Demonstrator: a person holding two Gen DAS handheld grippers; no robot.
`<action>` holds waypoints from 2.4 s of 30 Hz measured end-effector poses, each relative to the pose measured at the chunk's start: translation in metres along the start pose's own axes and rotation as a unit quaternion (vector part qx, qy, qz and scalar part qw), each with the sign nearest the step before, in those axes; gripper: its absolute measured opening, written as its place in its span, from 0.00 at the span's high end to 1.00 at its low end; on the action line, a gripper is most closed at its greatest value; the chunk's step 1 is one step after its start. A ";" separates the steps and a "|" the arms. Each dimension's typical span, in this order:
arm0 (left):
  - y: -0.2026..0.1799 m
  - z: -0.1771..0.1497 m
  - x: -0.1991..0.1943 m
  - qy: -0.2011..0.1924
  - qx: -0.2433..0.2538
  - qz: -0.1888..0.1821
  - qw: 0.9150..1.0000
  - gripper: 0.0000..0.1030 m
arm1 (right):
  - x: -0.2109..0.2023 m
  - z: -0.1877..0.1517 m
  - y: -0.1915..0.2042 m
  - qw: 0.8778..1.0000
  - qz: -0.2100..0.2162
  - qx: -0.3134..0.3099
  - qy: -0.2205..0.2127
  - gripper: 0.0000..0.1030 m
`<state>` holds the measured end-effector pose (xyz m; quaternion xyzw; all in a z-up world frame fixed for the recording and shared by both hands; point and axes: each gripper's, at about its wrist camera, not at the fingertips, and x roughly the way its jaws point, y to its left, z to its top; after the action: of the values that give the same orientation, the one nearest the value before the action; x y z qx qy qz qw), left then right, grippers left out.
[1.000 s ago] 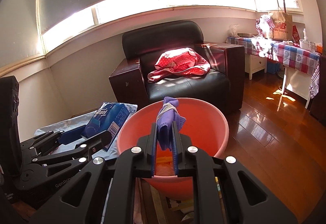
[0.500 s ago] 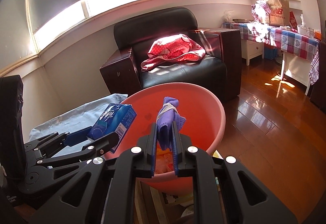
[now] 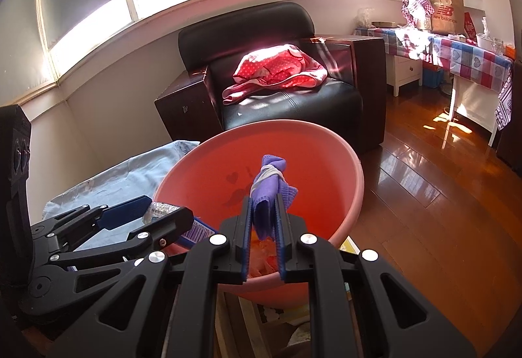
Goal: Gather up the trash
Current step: 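Open both grippers to drop the tissue pack and purple cloth into the bucket, then move both tools back over the remaining trash on the table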
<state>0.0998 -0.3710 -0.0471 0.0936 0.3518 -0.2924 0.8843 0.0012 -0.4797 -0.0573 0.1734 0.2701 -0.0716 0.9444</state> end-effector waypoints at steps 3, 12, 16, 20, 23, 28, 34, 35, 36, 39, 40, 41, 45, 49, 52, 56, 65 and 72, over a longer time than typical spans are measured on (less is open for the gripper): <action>-0.001 0.000 -0.002 -0.005 0.001 -0.001 1.000 0.46 | 0.003 0.001 -0.002 1.000 -0.005 0.006 0.004 0.86; 0.000 0.003 -0.017 -0.026 -0.001 -0.008 1.000 0.41 | 0.001 0.000 0.002 1.000 -0.011 0.003 0.004 0.86; 0.000 0.001 -0.024 -0.028 -0.007 -0.008 1.000 0.39 | -0.005 0.001 0.005 1.000 -0.011 -0.001 0.000 0.86; 0.003 -0.001 -0.032 -0.030 -0.012 -0.008 0.999 0.37 | -0.013 0.000 0.009 1.000 -0.011 -0.005 -0.002 0.86; 0.005 -0.004 -0.040 -0.034 -0.015 -0.008 0.999 0.37 | -0.020 -0.001 0.014 1.000 -0.010 -0.009 -0.003 0.86; 0.009 -0.008 -0.055 -0.040 -0.019 -0.008 0.999 0.36 | -0.028 -0.002 0.026 1.000 -0.009 -0.018 -0.003 0.86; 0.021 -0.014 -0.073 -0.048 -0.029 -0.002 0.998 0.35 | -0.038 -0.006 0.041 1.000 -0.007 -0.029 -0.003 0.77; 0.024 -0.016 -0.076 -0.048 -0.033 -0.002 0.998 0.35 | -0.040 -0.006 0.043 1.000 -0.005 -0.029 -0.002 0.73; 0.026 -0.017 -0.079 -0.049 -0.036 -0.002 0.998 0.35 | -0.041 -0.006 0.045 1.000 -0.001 -0.029 -0.001 0.71; 0.034 -0.023 -0.087 -0.050 -0.044 0.003 0.998 0.33 | -0.045 -0.009 0.053 0.999 0.004 -0.036 -0.001 0.69; 0.036 -0.025 -0.089 -0.050 -0.045 0.004 0.998 0.33 | -0.047 -0.011 0.056 0.999 0.005 -0.040 -0.001 0.69; 0.038 -0.027 -0.092 -0.050 -0.046 0.005 0.998 0.33 | -0.048 -0.012 0.059 0.999 0.006 -0.044 0.000 0.69; 0.045 -0.034 -0.102 -0.052 -0.051 0.009 0.997 0.33 | -0.051 -0.015 0.070 0.998 0.012 -0.054 0.002 0.69; 0.054 -0.040 -0.111 -0.054 -0.058 0.010 0.997 0.32 | -0.054 -0.016 0.079 0.998 0.017 -0.065 0.004 0.69; 0.060 -0.045 -0.117 -0.055 -0.063 0.011 0.996 0.31 | -0.055 -0.019 0.088 0.997 0.022 -0.072 0.007 0.69; 0.071 -0.054 -0.123 -0.049 -0.074 0.013 0.996 0.29 | -0.055 -0.022 0.098 0.996 0.031 -0.085 0.016 0.69; 0.109 -0.082 -0.143 -0.044 -0.108 0.046 0.992 0.28 | -0.051 -0.031 0.129 0.991 0.056 -0.117 0.033 0.69; 0.159 -0.109 -0.163 -0.041 -0.163 0.103 0.980 0.28 | -0.042 -0.039 0.149 0.986 0.079 -0.136 0.049 0.69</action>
<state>0.0362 -0.1283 -0.0234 -0.0278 0.3467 -0.1426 0.9267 -0.0191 -0.3248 -0.0226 0.0673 0.3091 0.0490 0.9474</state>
